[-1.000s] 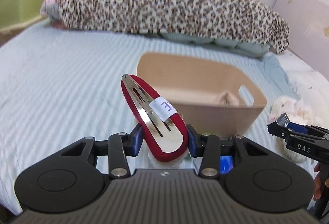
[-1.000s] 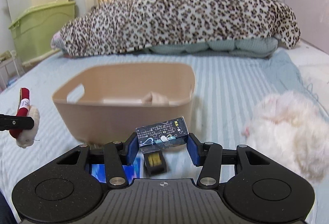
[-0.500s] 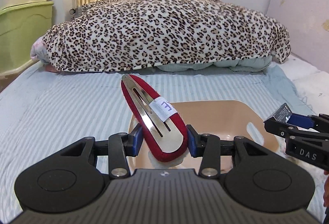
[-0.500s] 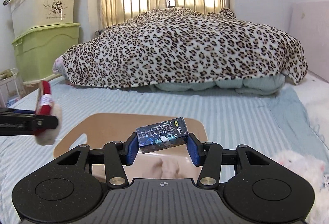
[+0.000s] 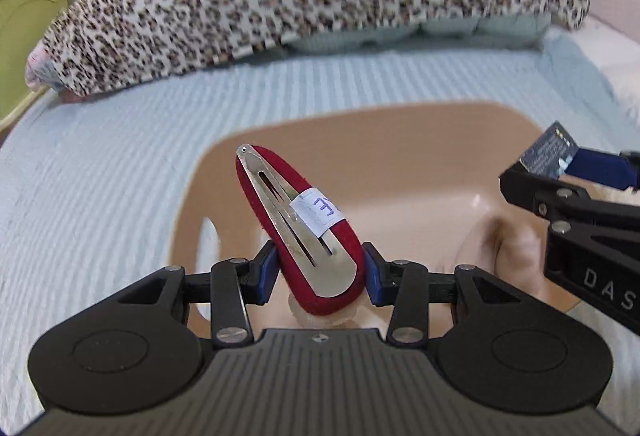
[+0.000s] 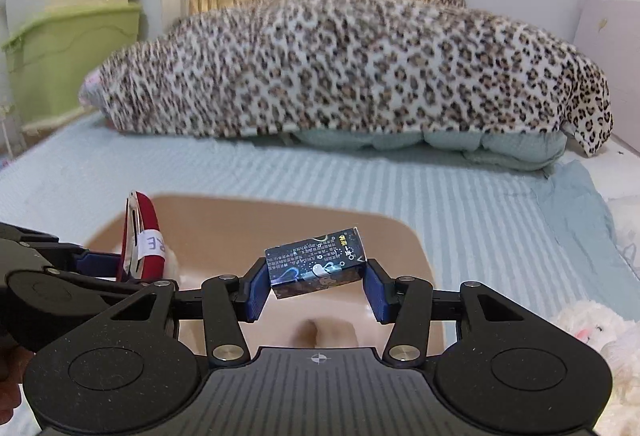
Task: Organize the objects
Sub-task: 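Carry both items over the basket and release them inside, then grasp the herb bag with the left tool while the right tool grasps the blue tissue pack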
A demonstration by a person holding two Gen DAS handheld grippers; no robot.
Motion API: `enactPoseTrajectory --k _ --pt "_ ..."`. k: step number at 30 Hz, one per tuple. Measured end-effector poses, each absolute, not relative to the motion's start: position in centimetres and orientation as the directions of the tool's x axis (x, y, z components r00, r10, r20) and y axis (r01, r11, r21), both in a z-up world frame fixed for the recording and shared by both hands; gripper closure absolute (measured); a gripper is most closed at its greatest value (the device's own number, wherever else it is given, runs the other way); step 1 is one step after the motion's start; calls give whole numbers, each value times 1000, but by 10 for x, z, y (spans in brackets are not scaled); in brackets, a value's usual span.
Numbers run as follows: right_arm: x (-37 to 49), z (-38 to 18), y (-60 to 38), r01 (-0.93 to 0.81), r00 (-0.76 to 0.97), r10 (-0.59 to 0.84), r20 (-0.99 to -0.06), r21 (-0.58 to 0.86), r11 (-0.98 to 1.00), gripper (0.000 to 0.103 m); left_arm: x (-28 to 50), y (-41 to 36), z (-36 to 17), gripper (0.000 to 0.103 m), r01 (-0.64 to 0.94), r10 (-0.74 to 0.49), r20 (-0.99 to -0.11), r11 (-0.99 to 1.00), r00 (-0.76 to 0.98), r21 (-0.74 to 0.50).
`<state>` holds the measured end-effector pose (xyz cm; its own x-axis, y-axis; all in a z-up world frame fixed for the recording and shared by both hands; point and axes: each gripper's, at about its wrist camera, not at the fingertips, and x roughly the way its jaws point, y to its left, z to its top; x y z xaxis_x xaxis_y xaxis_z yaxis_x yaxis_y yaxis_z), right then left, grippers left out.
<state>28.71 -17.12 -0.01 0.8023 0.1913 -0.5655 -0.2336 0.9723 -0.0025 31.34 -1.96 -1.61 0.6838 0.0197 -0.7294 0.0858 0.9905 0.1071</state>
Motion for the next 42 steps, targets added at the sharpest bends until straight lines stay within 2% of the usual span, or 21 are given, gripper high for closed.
enactPoseTrajectory --k 4,5,7,9,14,18,24,29,42 --pt "295 -13 -172 -223 782 172 -599 -11 975 55 314 -19 -26 54 100 0 -754 991 656 87" --pt "295 -13 -174 -222 779 177 -601 -2 975 47 313 -19 -25 51 107 -4 -757 990 653 87" --pt "293 -13 -177 -222 778 186 -600 15 975 44 308 -20 -20 49 110 1 -749 989 663 99" --pt "289 -10 -180 -218 784 181 -594 10 976 30 302 -21 -11 32 106 14 -732 987 682 118" --pt "274 7 -190 -212 812 190 -551 23 977 16 285 -14 15 27 95 10 -705 990 709 109" --pt "255 21 -196 -215 824 206 -528 44 976 2 264 -7 31 17 81 12 -684 991 729 104" --pt "219 31 -198 -241 823 224 -523 36 970 0 231 8 39 11 67 16 -674 993 739 97" --pt "191 26 -196 -256 807 224 -546 18 967 0 209 20 29 11 58 29 -692 993 721 102" --pt "159 -27 -177 -260 686 239 -687 75 963 0 176 42 -25 11 42 42 -772 995 635 88"
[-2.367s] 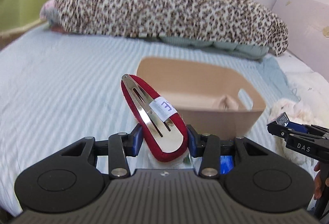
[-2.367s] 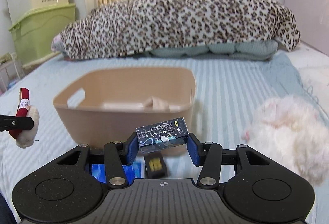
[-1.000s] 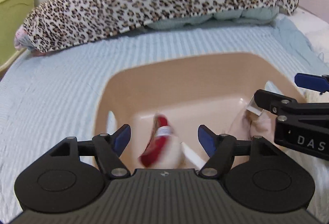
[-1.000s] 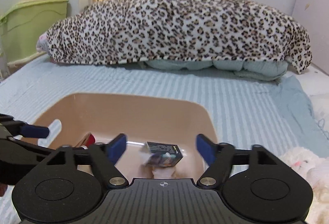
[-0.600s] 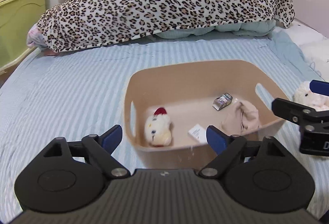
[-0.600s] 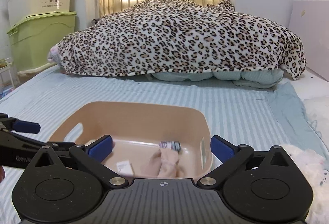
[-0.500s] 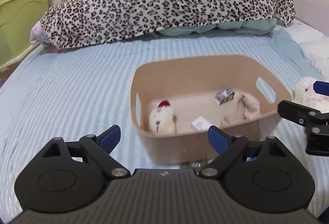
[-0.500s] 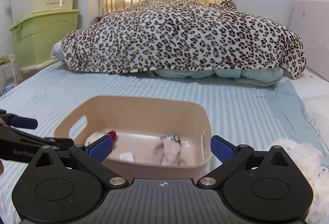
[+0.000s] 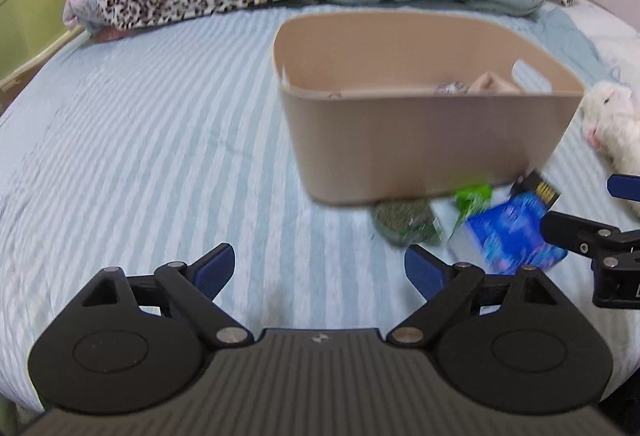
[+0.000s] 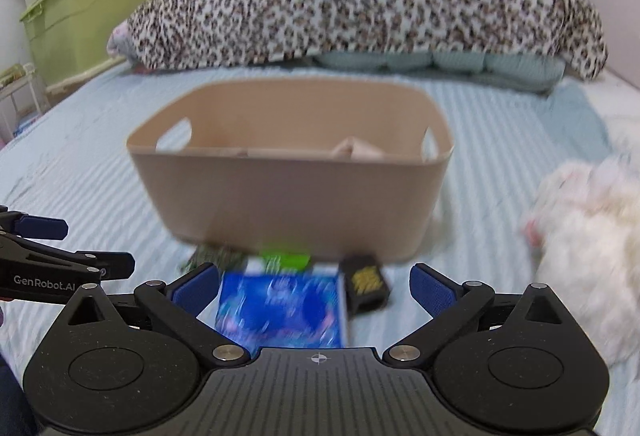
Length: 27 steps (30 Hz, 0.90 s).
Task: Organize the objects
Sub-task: 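Grasp the herb bag with the left tool while the right tool grasps the blue tissue pack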
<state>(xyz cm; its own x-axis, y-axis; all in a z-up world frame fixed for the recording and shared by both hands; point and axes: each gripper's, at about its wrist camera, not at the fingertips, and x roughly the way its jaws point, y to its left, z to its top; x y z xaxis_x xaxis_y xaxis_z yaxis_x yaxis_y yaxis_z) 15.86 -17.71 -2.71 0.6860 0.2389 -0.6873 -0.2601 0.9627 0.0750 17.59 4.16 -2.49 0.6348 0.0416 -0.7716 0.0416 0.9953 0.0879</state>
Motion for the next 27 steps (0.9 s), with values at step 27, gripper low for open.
enactPoseTrajectory --k 27 --pt "169 -88 -179 -222 587 261 -766 157 962 0 208 15 -69 10 67 -64 -761 997 646 -26"
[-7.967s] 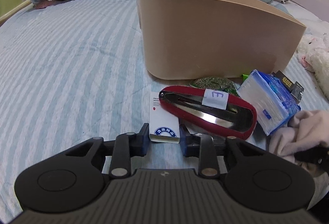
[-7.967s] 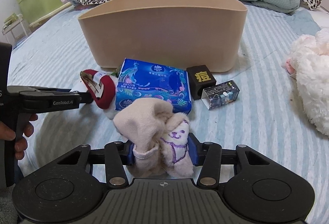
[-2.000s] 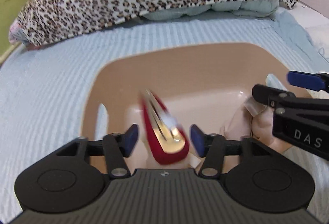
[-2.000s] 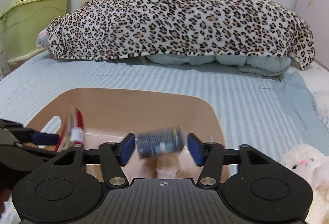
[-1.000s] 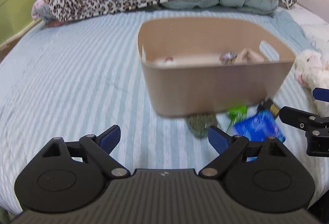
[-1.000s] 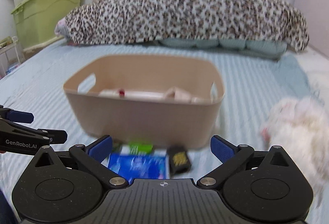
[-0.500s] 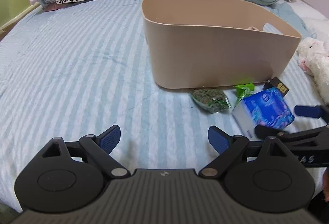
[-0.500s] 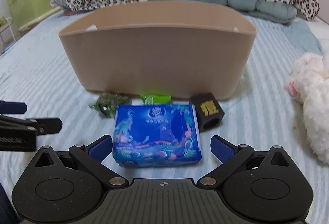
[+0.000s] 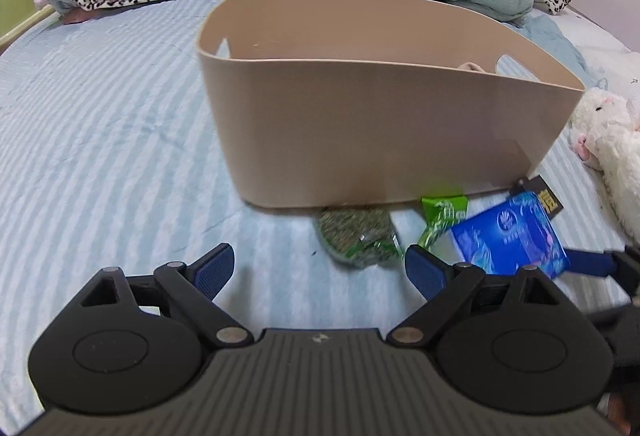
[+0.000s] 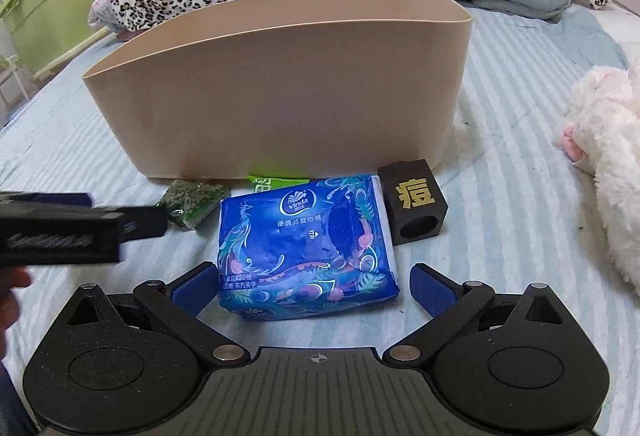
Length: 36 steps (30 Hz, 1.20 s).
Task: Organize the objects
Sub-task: 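Grasp the herb bag with the left tool while the right tool grasps the blue tissue pack, then lower both items into the basket and open both tools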
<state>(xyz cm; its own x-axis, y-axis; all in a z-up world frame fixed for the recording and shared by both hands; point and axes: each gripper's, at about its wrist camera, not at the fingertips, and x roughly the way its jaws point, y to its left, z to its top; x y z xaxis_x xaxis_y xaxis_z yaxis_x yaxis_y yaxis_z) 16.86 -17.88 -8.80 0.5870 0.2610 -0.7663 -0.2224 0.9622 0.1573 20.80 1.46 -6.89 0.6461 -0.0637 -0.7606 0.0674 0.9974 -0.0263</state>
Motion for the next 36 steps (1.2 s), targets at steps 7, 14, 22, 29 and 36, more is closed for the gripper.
enactPoseTrajectory --k 7,14,22,29,36 --pt "174 -97 -170 -239 585 254 -771 136 962 6 226 9 -82 22 88 -90 -758 995 646 -43" --pt "176 -98 -173 -244 595 272 -757 153 958 11 236 14 -88 57 135 -172 -782 984 599 -113" --pt "161 -92 -183 -271 605 300 -737 164 949 12 217 23 -79 61 124 -176 -779 984 602 -127" --pt "141 -68 -193 -292 649 308 -696 147 945 12 191 34 -52 61 126 -168 -761 985 627 -114" --pt "128 -33 -209 -301 708 314 -632 131 945 12 165 38 -4 61 145 -154 -686 987 711 -71"
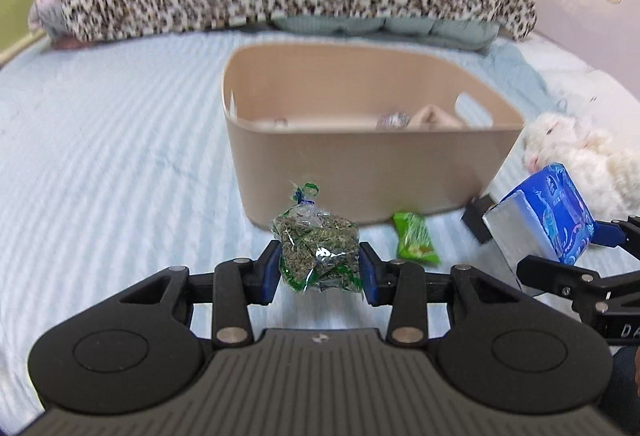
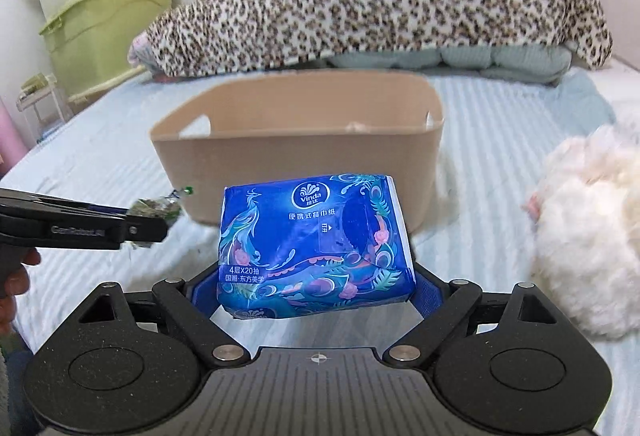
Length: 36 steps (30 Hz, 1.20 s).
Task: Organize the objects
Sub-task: 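Lower both items into the basket and open both tools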
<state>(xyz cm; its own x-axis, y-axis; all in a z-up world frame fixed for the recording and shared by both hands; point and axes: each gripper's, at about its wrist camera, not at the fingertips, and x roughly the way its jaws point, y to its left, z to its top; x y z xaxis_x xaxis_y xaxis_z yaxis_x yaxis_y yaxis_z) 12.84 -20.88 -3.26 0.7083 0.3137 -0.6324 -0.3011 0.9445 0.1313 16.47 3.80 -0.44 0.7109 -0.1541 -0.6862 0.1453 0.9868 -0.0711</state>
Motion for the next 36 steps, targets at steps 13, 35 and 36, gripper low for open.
enactPoseTrajectory --k 13,35,36 --pt "139 31 -236 -272 836 288 -468 103 957 12 166 22 52 61 160 -152 -575 986 804 -38" --pt "260 8 -213 -252 840 242 -485 47 967 12 294 -23 8 61 99 -19 -644 991 764 88" --pt "264 5 -211 -252 835 237 -497 38 967 12 298 -23 2 61 96 -9 -658 991 753 97"
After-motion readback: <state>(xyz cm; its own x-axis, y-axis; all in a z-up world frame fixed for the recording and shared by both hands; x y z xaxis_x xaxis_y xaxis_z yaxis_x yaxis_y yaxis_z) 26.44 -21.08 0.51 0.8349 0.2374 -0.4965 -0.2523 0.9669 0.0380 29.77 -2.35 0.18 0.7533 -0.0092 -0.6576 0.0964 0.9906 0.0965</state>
